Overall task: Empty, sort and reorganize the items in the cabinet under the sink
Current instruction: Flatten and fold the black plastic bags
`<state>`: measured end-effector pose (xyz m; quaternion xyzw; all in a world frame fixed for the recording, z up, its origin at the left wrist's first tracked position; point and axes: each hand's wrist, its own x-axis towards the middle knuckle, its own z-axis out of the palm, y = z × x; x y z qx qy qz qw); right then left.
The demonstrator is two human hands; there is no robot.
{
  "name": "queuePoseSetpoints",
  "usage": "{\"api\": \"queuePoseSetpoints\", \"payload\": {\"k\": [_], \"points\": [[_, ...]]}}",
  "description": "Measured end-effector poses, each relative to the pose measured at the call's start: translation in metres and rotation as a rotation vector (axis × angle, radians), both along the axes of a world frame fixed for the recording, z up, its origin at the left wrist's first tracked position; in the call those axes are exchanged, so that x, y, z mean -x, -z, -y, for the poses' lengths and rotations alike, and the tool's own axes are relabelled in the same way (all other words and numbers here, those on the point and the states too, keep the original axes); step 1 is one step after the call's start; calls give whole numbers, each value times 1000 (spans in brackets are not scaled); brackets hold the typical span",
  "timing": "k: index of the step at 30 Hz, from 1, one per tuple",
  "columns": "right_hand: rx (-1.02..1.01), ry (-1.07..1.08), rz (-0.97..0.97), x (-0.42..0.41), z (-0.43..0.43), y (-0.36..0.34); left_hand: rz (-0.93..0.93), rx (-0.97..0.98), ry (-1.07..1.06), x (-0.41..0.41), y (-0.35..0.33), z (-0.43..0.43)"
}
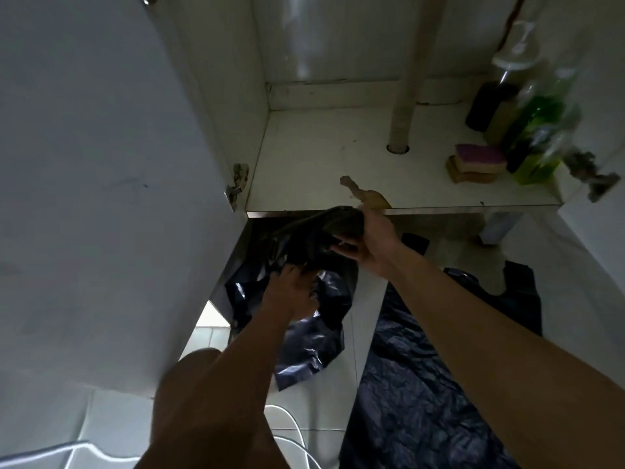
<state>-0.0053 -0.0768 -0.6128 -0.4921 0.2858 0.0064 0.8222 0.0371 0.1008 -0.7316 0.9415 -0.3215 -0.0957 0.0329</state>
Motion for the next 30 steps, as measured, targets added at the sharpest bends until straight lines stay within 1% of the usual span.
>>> {"api": "queuePoseSetpoints", "payload": {"k": [1,2,4,6,8,10,11,12,14,16,17,18,20,22,23,25,26,27,29,30], "points": [[0,4,35,1,4,-4,-98,-125,-57,-1,5,1],[5,13,69,3,8,-9,-133,-223,-71,-7,18,-1],[-30,52,125,8,21,-22,-171,-325,-67,-11,30,-2],[-98,91,173,14,34,-36,-177,-386,-75,-16,36,-3],[-147,105,228,23,49,-54,-235,-448,-109,-12,31,0],[-191,93,297,34,60,-75,-314,-466,-137,-17,39,0],[-200,80,330,39,66,-87,-380,-444,-143,-18,40,3],[-204,69,358,42,72,-97,-448,-398,-167,-37,73,2],[-213,63,412,50,85,-116,-522,-293,-198,-37,62,15],[-219,67,459,55,102,-134,-463,-208,-188,-12,-4,36],[-208,74,474,57,109,-143,-458,-192,-172,-6,-26,45],[-182,90,478,58,117,-152,-494,-166,-183,-3,-46,53],[-64,131,416,57,129,-169,-576,-87,-218,-3,-77,65],[151,200,289,55,141,-180,-561,100,-219,-6,-108,81],[288,243,229,57,149,-185,-520,192,-219,-5,-126,93],[514,286,145,60,160,-190,-432,280,-258,-3,-161,113],[589,291,122,63,165,-192,-340,325,-271,1,-180,123],[652,290,111,68,170,-196,-211,413,-288,6,-198,132],[769,261,99,79,176,-204,39,711,-297,20,-228,153],[806,246,95,83,178,-206,122,825,-227,26,-242,164]]}}
